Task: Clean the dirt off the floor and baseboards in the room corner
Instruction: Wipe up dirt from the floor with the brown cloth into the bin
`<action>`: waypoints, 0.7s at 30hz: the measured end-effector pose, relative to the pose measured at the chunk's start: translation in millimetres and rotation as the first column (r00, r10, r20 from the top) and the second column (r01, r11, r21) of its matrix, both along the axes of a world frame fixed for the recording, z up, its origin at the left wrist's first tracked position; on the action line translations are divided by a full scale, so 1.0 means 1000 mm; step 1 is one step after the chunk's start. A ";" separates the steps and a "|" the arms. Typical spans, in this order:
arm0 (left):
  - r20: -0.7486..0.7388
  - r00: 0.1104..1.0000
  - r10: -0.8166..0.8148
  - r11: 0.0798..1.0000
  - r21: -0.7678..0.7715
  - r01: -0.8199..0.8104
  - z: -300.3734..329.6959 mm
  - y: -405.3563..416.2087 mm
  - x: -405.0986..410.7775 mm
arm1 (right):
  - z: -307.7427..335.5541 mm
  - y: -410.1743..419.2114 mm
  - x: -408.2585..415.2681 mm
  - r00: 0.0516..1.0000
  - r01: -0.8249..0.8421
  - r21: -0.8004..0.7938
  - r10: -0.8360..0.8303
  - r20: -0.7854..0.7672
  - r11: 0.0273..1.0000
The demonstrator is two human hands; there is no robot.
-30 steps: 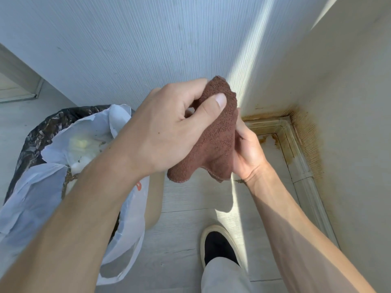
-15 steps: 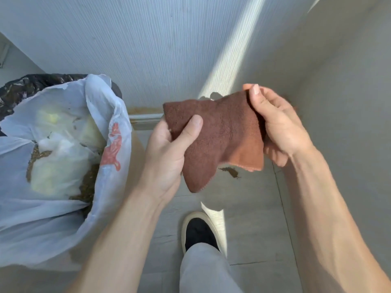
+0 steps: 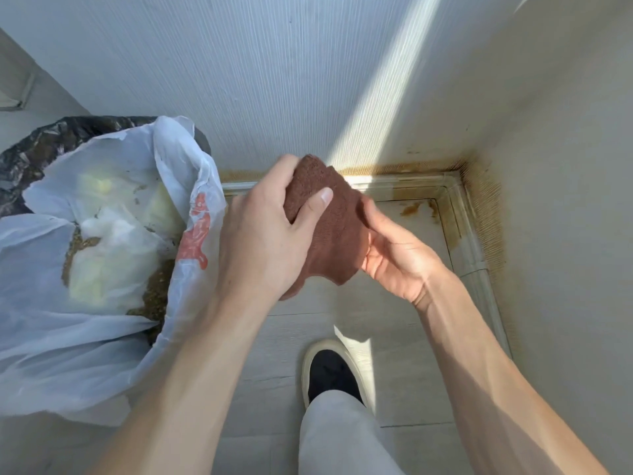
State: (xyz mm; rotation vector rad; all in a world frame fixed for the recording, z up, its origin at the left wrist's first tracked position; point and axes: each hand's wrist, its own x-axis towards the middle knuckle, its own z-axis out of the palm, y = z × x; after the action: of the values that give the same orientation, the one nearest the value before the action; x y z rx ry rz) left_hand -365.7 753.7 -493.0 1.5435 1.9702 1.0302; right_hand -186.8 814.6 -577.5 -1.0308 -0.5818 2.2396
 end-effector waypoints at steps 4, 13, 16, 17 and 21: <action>-0.313 0.949 0.049 0.993 -0.087 -0.080 -0.005 -0.001 -0.003 | 0.003 0.000 -0.007 0.968 0.114 -0.069 -0.095 0.232 0.991; -0.134 0.990 -0.041 0.997 0.067 0.050 -0.004 -0.003 0.050 | 0.043 -0.016 -0.031 0.755 0.357 0.497 -0.558 0.345 0.791; -0.018 0.999 -0.033 0.998 0.058 0.034 -0.006 0.000 0.049 | 0.042 -0.018 -0.023 0.823 0.349 0.469 -0.505 0.262 0.812; 0.034 0.999 -0.023 0.998 0.056 0.021 -0.007 0.000 0.049 | 0.041 -0.018 -0.021 0.838 0.350 0.461 -0.492 0.234 0.816; 0.184 0.982 0.035 0.996 0.070 -0.048 -0.007 0.002 0.051 | 0.040 -0.024 -0.020 0.844 0.346 0.488 -0.494 0.211 0.801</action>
State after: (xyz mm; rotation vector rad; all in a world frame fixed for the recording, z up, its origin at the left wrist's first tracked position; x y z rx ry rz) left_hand -314.6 755.8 -500.1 1.3955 1.8640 1.2285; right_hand -206.8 790.7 -537.2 -1.1659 -0.8488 1.4575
